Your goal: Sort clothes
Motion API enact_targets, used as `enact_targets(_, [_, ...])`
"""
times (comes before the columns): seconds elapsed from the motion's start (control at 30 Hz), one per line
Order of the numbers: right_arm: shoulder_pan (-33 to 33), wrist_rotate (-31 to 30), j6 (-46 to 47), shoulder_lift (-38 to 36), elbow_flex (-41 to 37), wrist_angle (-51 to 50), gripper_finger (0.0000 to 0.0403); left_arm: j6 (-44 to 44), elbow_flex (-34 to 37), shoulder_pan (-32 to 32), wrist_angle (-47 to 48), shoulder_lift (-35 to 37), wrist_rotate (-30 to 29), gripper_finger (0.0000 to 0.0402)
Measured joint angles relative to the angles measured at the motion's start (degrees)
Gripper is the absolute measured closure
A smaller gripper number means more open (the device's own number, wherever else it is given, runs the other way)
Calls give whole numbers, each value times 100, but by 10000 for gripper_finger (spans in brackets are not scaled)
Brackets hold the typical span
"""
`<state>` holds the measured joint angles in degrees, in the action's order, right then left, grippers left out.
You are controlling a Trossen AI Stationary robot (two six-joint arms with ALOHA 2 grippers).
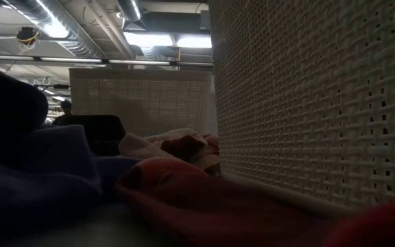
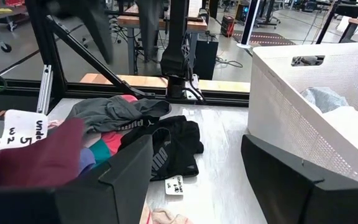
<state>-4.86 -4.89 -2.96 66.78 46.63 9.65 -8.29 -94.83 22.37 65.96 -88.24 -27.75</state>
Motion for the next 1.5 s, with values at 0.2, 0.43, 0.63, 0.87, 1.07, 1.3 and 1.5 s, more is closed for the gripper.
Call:
enact_targets(0.2, [0,0,13,0,0,2,155,-392,1174,-182,-149,273,3,205])
enact_targets(0.43, [0,0,13,0,0,-6,155,-903,2226,-577,-248,391,124,205])
enact_targets(0.63, [0,-2,13,0,0,-31,155,-833,3002,-859,-690,386,929,205])
enact_targets(0.87, [0,-2,13,0,0,-33,155,-733,3634,-988,-1097,386,1001,206])
enact_targets(1.07, [0,-2,11,0,0,-35,155,-461,4024,-1017,-1923,386,1626,206])
enact_targets(1.3, [0,-2,11,0,0,-41,155,-457,4282,-1026,-2745,386,2335,206])
enact_targets(1.5, [-1,-2,11,0,0,-40,155,-552,4553,-1027,-3147,386,2341,206])
